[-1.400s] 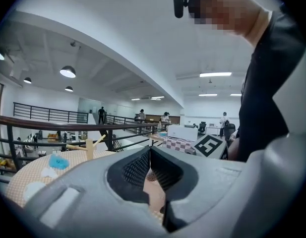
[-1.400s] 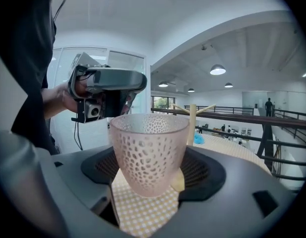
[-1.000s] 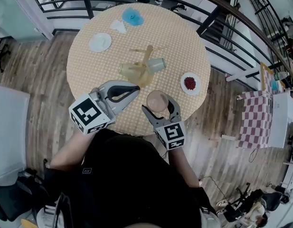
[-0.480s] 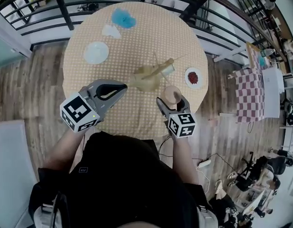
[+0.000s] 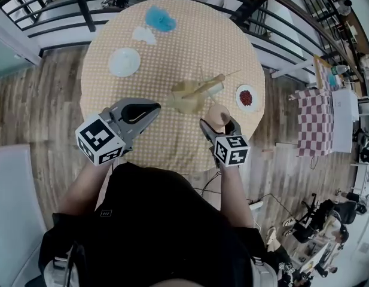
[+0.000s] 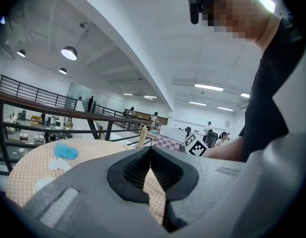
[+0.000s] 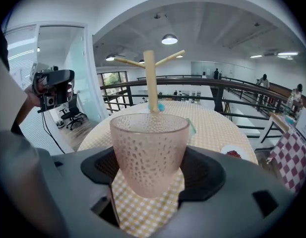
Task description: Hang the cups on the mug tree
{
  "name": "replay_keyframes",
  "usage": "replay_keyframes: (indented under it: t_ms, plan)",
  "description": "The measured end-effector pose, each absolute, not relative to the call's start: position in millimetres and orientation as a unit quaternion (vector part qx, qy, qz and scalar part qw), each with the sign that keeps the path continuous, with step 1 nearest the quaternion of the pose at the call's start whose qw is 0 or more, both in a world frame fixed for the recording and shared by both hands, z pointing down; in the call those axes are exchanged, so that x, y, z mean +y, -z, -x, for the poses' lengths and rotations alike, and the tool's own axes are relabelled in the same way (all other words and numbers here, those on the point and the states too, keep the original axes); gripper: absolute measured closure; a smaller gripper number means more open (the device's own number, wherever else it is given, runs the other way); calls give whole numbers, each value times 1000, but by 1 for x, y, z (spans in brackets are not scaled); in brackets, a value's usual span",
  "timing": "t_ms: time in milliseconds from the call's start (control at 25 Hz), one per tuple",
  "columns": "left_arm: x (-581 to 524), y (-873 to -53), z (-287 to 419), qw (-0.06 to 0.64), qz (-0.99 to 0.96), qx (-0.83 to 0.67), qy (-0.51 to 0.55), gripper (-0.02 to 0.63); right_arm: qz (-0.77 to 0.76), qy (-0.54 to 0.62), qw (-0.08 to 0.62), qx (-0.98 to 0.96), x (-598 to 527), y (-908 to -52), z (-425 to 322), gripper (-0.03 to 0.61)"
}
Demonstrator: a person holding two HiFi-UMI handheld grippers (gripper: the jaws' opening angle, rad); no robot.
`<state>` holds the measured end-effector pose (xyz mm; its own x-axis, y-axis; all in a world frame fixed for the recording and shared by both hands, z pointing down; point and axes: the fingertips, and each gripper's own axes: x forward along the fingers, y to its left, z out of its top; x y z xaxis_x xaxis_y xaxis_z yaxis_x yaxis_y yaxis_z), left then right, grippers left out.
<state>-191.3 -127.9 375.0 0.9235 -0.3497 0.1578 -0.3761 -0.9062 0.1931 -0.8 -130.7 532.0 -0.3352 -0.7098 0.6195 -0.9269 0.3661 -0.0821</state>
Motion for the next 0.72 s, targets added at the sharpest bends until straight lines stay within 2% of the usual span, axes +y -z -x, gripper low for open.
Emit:
replay_keyframes:
  t_ms: [720]
  plan:
    - [-119,-382,206,134,-968,-210,-39,607,-520,-174,273,-791,-139,-511,0,207]
